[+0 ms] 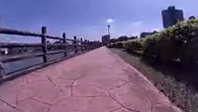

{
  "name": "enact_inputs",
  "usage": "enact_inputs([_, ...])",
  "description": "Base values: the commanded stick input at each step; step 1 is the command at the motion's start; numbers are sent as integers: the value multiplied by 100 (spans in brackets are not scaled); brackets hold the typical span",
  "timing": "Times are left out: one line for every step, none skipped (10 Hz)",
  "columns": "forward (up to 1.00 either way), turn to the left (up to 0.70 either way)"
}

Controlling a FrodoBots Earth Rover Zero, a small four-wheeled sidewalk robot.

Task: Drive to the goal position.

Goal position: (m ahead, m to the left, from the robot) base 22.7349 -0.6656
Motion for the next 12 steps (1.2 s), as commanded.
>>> enact_inputs([70,0])
enact_inputs([70,0])
enact_inputs([70,0])
enact_inputs([70,0])
enact_inputs([70,0])
enact_inputs([70,0])
enact_inputs([70,0])
enact_inputs([70,0])
enact_inputs([70,0])
enact_inputs([70,0])
enact_inputs([70,0])
enact_inputs([70,0])
